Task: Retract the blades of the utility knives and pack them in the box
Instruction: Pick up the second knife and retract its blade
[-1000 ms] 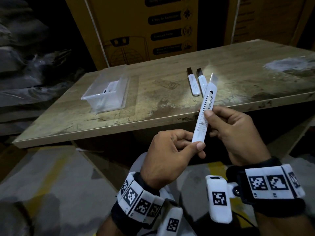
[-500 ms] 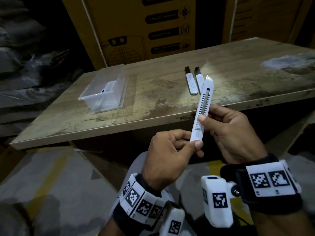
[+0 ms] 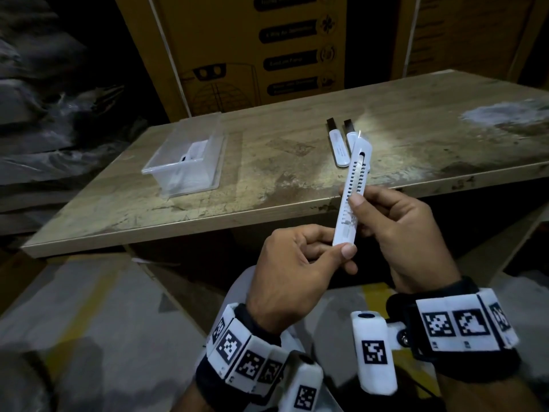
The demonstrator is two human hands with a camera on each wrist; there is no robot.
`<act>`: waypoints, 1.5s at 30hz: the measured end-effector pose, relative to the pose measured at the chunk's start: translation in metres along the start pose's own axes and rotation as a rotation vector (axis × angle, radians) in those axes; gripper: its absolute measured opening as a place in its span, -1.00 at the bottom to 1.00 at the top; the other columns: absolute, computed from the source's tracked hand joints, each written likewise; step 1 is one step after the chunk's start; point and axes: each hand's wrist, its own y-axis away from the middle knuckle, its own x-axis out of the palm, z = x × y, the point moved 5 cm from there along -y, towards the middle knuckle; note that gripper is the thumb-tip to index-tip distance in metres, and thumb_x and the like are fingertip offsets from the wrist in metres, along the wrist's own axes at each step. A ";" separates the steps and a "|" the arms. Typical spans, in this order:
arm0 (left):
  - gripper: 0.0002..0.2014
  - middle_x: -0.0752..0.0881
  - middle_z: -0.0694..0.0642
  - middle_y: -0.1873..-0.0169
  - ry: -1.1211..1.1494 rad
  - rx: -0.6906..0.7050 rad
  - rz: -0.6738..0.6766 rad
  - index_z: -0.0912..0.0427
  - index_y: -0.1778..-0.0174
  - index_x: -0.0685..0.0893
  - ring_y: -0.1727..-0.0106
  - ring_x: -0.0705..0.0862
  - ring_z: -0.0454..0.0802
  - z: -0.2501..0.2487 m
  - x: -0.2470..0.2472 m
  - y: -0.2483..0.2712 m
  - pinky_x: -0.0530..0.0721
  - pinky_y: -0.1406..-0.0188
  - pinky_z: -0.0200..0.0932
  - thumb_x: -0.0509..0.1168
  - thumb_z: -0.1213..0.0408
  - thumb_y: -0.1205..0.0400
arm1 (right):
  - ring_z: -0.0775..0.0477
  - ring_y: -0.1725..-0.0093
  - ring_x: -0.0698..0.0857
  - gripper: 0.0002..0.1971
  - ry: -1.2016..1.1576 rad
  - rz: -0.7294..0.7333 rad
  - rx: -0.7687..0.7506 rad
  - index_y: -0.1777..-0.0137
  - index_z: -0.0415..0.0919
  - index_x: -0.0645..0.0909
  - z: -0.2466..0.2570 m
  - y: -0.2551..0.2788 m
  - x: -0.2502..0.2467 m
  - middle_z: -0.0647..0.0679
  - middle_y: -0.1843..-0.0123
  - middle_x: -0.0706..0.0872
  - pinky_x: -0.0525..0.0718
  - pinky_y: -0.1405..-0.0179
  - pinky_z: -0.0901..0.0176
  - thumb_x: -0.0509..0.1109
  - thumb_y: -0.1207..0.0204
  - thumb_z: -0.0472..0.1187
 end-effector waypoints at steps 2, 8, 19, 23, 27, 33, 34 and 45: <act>-0.85 0.97 0.04 0.26 -0.005 0.006 -0.001 0.09 -0.19 0.93 0.18 0.93 -0.18 0.002 0.001 0.000 0.83 0.03 -0.18 0.57 0.21 -0.74 | 0.04 0.17 0.78 -0.88 0.011 0.014 0.007 -0.07 -0.26 0.81 -0.001 0.000 -0.001 -0.09 0.14 0.87 0.77 0.13 0.18 0.48 -0.60 -0.30; -0.88 0.97 0.07 0.28 0.035 0.019 -0.011 0.14 -0.16 0.93 0.26 0.88 -0.24 0.005 0.003 0.001 0.75 0.14 -0.30 0.56 0.26 -0.74 | 0.06 0.13 0.79 -0.87 -0.005 0.033 0.017 -0.09 -0.30 0.80 0.000 -0.001 0.001 -0.12 0.09 0.88 0.77 0.09 0.23 0.47 -0.59 -0.37; -0.87 0.97 0.10 0.26 0.078 0.024 -0.040 0.16 -0.19 0.92 0.20 0.92 -0.15 0.007 0.008 0.001 0.84 0.03 -0.15 0.54 0.29 -0.76 | 0.10 0.15 0.79 -0.84 0.003 0.060 0.003 -0.07 -0.22 0.79 0.007 -0.001 0.005 -0.13 0.09 0.87 0.76 0.16 0.30 0.46 -0.58 -0.43; -0.88 0.97 0.09 0.26 0.063 0.013 -0.063 0.13 -0.19 0.92 0.23 0.87 -0.11 0.005 0.003 -0.002 0.81 0.02 -0.05 0.52 0.26 -0.77 | 0.16 0.17 0.76 -0.73 0.002 0.103 -0.011 -0.21 -0.30 0.75 0.006 0.000 0.009 -0.10 0.10 0.82 0.75 0.17 0.35 0.46 -0.55 -0.50; -0.90 0.98 0.07 0.24 0.032 0.019 -0.018 0.07 -0.15 0.93 0.18 0.91 0.09 -0.004 -0.001 -0.005 0.86 -0.03 0.18 0.54 0.22 -0.77 | 0.15 0.11 0.80 -0.76 -0.026 0.067 -0.026 -0.22 -0.30 0.75 0.007 0.000 0.005 -0.04 0.08 0.86 0.75 0.08 0.33 0.45 -0.58 -0.45; -0.90 0.98 0.06 0.24 0.059 0.028 -0.014 0.05 -0.14 0.95 0.12 0.93 -0.08 -0.008 0.000 -0.003 0.87 -0.11 0.07 0.56 0.23 -0.75 | 0.18 0.16 0.76 -0.79 0.009 0.079 -0.050 -0.23 -0.27 0.77 0.012 0.003 0.003 -0.04 0.07 0.86 0.71 0.12 0.31 0.39 -0.67 -0.31; -0.90 0.98 0.06 0.24 0.063 0.027 -0.014 0.05 -0.14 0.95 0.12 0.93 -0.08 -0.008 -0.001 -0.003 0.87 -0.11 0.05 0.56 0.24 -0.74 | 0.21 0.22 0.74 -0.78 0.007 0.075 -0.051 -0.24 -0.29 0.76 0.012 0.002 0.002 -0.04 0.08 0.85 0.67 0.16 0.36 0.39 -0.67 -0.31; -0.91 0.98 0.07 0.23 0.076 0.032 -0.021 0.07 -0.12 0.95 0.14 0.92 -0.16 -0.008 -0.002 -0.005 0.82 -0.02 -0.12 0.57 0.25 -0.73 | 0.28 0.33 0.72 -0.74 -0.016 0.118 -0.047 -0.28 -0.39 0.72 0.013 0.005 0.003 -0.11 0.10 0.83 0.61 0.26 0.50 0.40 -0.62 -0.42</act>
